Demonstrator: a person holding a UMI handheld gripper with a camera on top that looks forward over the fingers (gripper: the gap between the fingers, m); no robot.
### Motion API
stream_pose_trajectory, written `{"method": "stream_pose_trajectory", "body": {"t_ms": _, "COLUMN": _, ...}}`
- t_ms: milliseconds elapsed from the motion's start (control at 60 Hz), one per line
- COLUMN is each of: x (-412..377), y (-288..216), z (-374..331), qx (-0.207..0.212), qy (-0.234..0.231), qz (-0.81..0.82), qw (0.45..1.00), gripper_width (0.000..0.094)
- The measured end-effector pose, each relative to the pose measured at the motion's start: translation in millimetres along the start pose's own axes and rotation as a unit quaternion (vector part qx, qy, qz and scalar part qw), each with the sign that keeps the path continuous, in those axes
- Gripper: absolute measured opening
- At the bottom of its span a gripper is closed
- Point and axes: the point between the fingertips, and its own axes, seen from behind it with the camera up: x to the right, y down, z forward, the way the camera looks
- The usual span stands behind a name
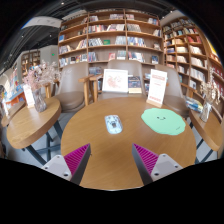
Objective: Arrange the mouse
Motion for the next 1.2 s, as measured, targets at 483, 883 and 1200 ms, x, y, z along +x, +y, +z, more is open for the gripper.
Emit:
{"method": "stream_pose_trajectory", "body": {"t_ms": 483, "x": 13, "y": -12, "z": 113, "qx": -0.042, "qy": 0.027, "qz": 0.011, "qw": 0.999, "gripper_width": 0.0853}}
{"method": "stream_pose_trajectory", "body": {"t_ms": 883, "x": 38, "y": -44, "z": 170, "qx": -0.044, "qy": 0.051, "qz": 0.027, "qw": 0.997, "gripper_width": 0.0848}}
{"method": "stream_pose_trajectory", "body": {"t_ms": 1200, "x": 38, "y": -52, "z": 173, "qx": -0.051, "qy": 0.051, "qz": 0.013, "qw": 0.997, "gripper_width": 0.0421}}
